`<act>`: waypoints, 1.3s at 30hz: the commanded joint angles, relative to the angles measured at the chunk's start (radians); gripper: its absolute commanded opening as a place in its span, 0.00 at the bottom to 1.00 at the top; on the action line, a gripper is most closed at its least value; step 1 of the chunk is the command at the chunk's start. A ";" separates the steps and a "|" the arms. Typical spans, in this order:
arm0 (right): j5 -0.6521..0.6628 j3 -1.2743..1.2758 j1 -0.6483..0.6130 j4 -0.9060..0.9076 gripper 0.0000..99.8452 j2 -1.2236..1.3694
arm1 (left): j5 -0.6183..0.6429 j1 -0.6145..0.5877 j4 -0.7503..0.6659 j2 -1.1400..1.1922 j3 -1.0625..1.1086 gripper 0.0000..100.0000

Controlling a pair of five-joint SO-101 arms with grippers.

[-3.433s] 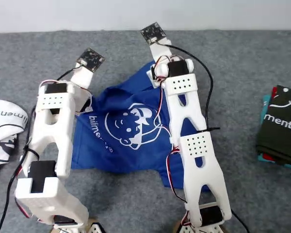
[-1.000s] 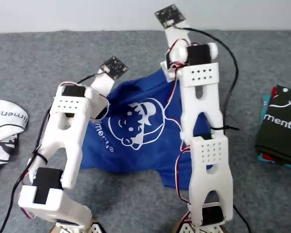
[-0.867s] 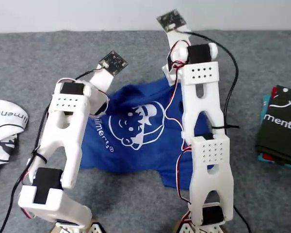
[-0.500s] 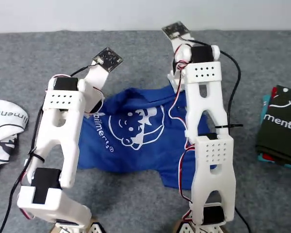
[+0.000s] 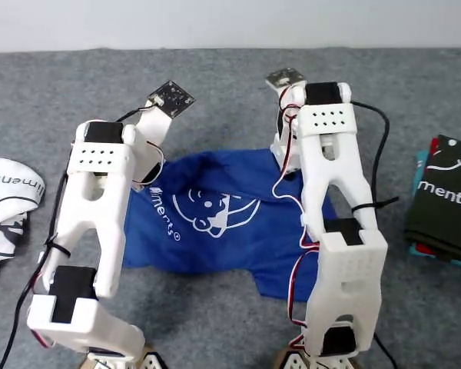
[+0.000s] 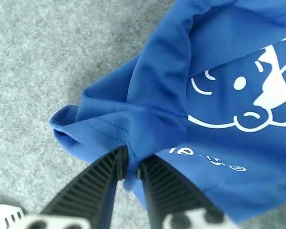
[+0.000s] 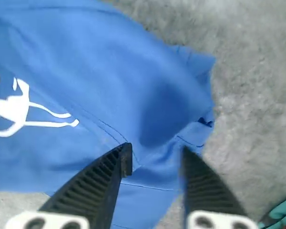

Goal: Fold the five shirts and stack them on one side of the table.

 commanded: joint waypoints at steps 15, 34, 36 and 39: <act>-0.138 -0.012 -0.127 0.042 0.18 0.016 | 0.006 -0.003 -0.023 -0.057 -0.035 0.02; -0.132 -0.009 -0.028 0.041 0.13 0.101 | 0.003 -0.003 -0.023 -0.057 -0.035 0.02; -0.132 -0.009 -0.035 0.041 0.13 0.108 | 0.003 -0.003 -0.023 -0.057 -0.035 0.02; -0.132 -0.009 -0.054 0.041 0.13 0.113 | 0.003 -0.003 -0.023 -0.057 -0.035 0.02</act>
